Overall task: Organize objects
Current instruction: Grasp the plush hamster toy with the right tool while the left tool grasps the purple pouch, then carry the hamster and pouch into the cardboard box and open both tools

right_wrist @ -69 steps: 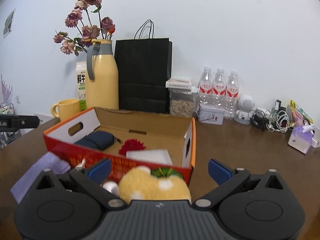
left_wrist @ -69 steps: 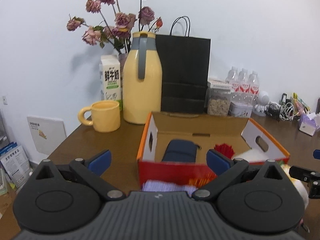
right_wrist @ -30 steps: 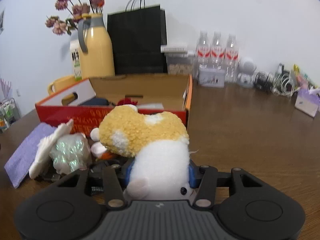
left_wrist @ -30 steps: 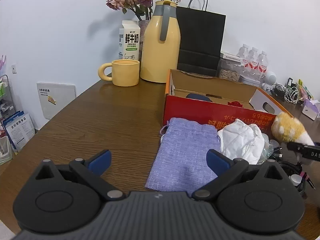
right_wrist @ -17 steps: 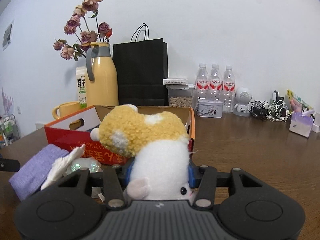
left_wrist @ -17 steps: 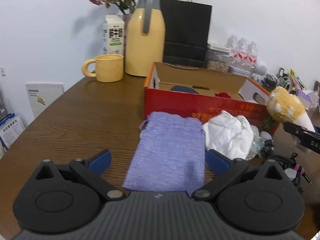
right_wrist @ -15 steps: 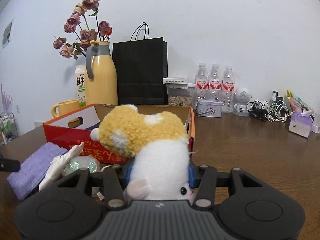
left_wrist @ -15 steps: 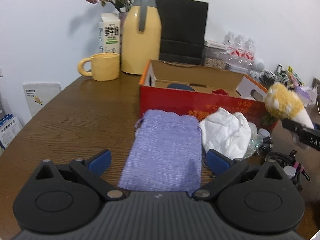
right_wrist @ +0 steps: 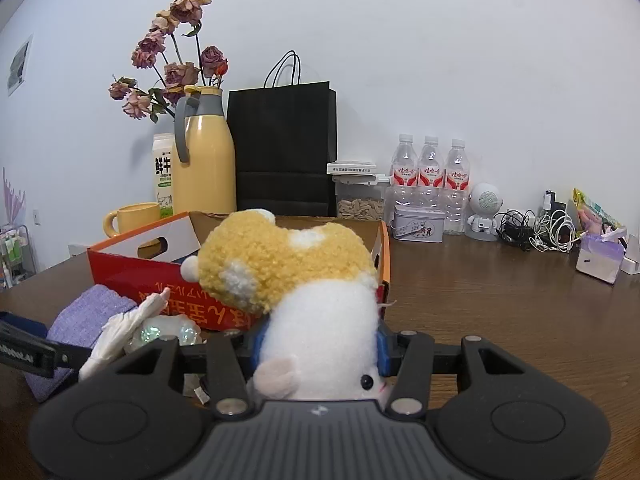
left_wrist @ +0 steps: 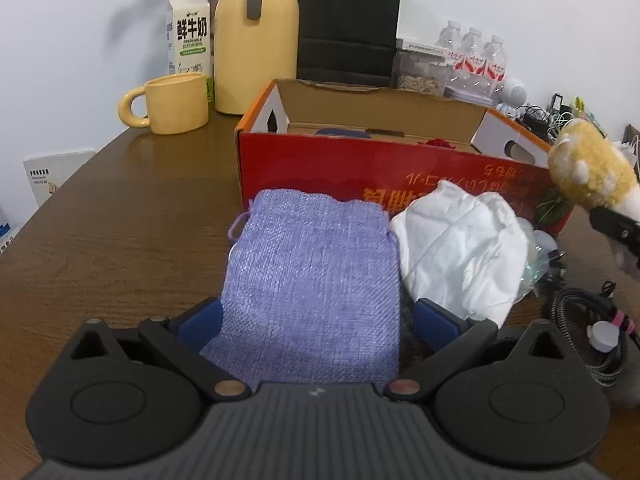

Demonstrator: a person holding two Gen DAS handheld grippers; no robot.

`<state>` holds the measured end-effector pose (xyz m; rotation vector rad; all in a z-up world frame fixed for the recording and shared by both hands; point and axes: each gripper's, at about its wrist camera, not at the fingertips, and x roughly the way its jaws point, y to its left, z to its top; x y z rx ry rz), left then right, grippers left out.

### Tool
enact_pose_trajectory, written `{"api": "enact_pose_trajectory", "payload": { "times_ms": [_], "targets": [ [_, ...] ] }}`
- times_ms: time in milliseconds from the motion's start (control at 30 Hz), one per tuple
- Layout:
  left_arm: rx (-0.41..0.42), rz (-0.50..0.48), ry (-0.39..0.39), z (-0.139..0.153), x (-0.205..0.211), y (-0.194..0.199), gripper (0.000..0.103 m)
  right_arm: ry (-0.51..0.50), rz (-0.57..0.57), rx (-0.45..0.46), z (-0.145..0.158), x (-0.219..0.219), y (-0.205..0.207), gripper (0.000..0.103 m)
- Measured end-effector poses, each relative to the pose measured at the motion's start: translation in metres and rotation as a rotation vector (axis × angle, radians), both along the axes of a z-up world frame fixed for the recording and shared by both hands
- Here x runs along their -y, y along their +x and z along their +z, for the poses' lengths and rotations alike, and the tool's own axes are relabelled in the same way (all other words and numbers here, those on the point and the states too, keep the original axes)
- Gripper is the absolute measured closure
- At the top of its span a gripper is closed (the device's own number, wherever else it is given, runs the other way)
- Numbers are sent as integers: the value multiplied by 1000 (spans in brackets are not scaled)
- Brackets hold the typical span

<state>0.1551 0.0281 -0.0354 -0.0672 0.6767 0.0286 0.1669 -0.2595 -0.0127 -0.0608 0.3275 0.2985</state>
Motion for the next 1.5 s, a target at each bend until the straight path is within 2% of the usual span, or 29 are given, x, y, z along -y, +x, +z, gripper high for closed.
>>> {"api": "enact_pose_trajectory", "payload": {
  "times_ms": [333,400,467,533,567,600,633,700,833,1133,1300,1500],
  "targets": [
    [2,-6,22,-3,2,-3,2,-7,0,9,0,-1,-1,56],
    [10,-7,24,-2,2,-5,9,-7,0,11,0,-1,-1,56],
    [26,-4,25,-1,2,-9,27,-7,0,14,0,-2,-2,56],
    [39,3,26,0,1,-13,40,-8,0,14,0,-1,-2,56],
    [45,3,17,1,0,-14,51,-8,0,15,0,-1,-2,56],
    [50,4,7,1,-1,-17,56,-8,0,15,0,-1,-2,56],
    [53,8,2,2,-2,-18,67,-8,-1,15,0,-1,-2,56],
    [64,18,3,3,-3,-22,68,-10,-1,16,0,-1,-2,56],
    [102,18,7,9,-3,-31,80,-17,-5,21,0,-2,-3,56],
    [212,-7,29,42,4,-39,80,-41,21,30,3,-11,-8,56],
    [292,-23,29,68,12,-28,80,-29,56,65,23,-21,-5,56],
    [356,-37,17,90,22,-2,80,-29,66,114,51,-39,19,56]
  ]
}}
